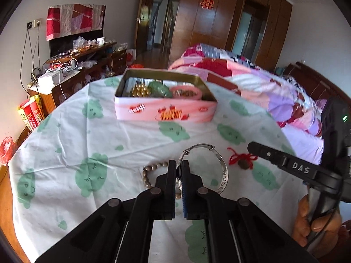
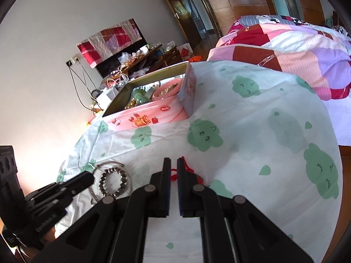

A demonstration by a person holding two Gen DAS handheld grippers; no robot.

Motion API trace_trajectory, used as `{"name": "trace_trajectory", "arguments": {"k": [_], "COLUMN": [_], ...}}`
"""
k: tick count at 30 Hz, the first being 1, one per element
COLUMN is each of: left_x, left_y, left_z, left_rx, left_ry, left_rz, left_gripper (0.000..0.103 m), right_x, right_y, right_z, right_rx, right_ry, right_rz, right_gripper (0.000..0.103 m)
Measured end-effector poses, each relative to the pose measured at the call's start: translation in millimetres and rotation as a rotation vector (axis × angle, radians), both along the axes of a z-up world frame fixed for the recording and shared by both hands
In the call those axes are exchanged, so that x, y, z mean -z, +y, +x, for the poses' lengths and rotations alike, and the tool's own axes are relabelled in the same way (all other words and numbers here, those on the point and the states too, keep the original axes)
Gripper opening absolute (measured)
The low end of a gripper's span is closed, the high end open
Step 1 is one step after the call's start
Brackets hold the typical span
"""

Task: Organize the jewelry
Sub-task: 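Lift the silver hoop and red tassel charm and carry them toward the tin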

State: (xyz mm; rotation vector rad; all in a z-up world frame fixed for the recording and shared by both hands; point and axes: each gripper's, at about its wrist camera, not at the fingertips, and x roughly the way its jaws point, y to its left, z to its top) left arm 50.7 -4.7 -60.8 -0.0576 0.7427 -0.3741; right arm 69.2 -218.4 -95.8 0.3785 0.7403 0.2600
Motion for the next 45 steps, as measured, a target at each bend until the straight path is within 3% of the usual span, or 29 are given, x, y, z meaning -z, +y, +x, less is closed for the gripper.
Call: {"name": "trace_trajectory", "arguments": {"k": [4,12,13,16,18,21,24,26,27,32,40,45], "left_x": [-11,-16,-16,-15,-15,-14,-13,-12,-12,-11,-23,-31], "left_y": [11,24,25,31,33,35,37,38,38,41,46,48], "left_z": [-1,2,2,4,4,4,4,6,6,9,22,30], "left_rx": [-0.022,-0.057,-0.061,-0.073,-0.078,-0.084,-0.089,-0.091,-0.091,-0.098,-0.111,-0.108], "left_ry": [-0.027,-0.039,-0.040,-0.036,-0.035,-0.030,-0.031,-0.029,-0.027,-0.027,-0.065,-0.085], "left_rz": [-0.033,-0.076,-0.076,-0.088,-0.091,-0.098,-0.101,-0.106,-0.109,-0.119,-0.154,-0.163], "left_gripper": [0.003,0.003,0.003,0.003,0.003,0.003,0.003,0.003,0.003,0.003,0.003,0.003], "right_x": [0,1,2,5,5,7,14,15,15,12,-45,-71], "right_y": [-10,-4,-4,-3,1,13,18,21,22,15,12,17], "right_z": [1,7,8,8,9,15,19,19,19,20,21,33], "right_rx": [0.029,-0.017,-0.021,-0.016,-0.024,-0.052,-0.071,-0.056,-0.054,-0.053,-0.061,-0.067], "right_ry": [0.010,0.081,0.088,0.092,0.083,0.108,0.151,0.145,0.145,0.145,-0.044,-0.115], "right_rz": [0.035,-0.059,-0.068,-0.100,-0.124,-0.209,-0.247,-0.316,-0.346,-0.305,-0.176,-0.154], "right_gripper": [0.010,0.014,0.022,0.060,0.062,0.055,0.038,0.018,0.013,0.008,0.008,0.008]}}
